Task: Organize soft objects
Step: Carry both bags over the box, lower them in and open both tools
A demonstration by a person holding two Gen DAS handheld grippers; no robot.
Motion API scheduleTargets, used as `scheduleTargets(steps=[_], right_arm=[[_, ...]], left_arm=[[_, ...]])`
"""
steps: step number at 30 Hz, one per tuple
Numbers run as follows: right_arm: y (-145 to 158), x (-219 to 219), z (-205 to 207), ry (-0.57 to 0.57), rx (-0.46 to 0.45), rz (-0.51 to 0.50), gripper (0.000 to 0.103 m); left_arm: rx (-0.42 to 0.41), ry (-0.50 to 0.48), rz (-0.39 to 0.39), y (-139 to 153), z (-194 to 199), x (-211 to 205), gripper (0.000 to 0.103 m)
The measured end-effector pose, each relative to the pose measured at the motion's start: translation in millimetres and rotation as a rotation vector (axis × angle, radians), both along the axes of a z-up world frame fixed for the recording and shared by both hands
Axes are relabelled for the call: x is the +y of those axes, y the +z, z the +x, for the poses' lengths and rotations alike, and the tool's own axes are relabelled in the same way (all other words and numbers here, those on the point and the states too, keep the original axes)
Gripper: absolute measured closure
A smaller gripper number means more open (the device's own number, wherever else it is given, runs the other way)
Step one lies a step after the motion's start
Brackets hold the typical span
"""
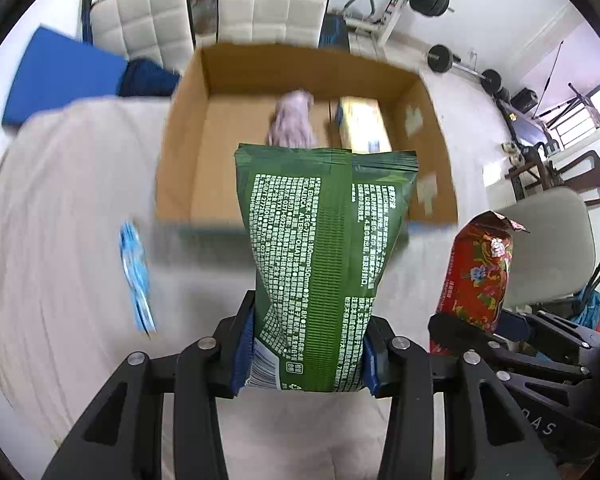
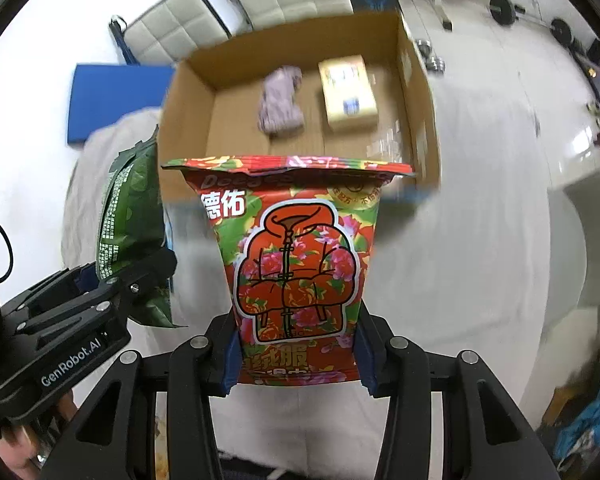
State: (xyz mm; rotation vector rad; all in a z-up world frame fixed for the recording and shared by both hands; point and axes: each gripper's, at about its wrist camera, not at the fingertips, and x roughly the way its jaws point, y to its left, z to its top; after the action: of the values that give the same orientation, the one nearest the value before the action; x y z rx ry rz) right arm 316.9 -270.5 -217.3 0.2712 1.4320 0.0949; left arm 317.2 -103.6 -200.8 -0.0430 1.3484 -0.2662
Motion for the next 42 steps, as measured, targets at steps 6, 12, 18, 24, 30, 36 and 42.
scheduleTargets(steps=[6,12,18,24,30,36,42], right_arm=[[-23,-11,78,-0.022,0.066,-0.032,0.055],[-80,-15,118,-0.01,0.188,-0.101,0.055],[-133,-16,132,0.009,0.288,-0.15,0.055],[-168,-18,138,-0.011,0.322,-0.136,0.054],[-176,-16,141,0.003,0.36,-0.16,0.042],[-151,-12,146,-0.012,0.32,-0.161,0.029],[-120,-8,140,-0.014,0.272,-0.164,0.017]], left_arm=[[-0.006,0.007,0.042,-9,73,4,0.063],[0.105,0.007,0.09,-50,141,2,0.063],[0.214,0.028,0.125,-104,192,-1,0.063],[0.278,0.027,0.152,-152,227,-2,0.063],[0.319,0.018,0.196,-172,244,-9,0.061],[0.283,0.025,0.19,-154,250,-7,0.055],[0.223,0.011,0.214,-126,238,-7,0.055]])
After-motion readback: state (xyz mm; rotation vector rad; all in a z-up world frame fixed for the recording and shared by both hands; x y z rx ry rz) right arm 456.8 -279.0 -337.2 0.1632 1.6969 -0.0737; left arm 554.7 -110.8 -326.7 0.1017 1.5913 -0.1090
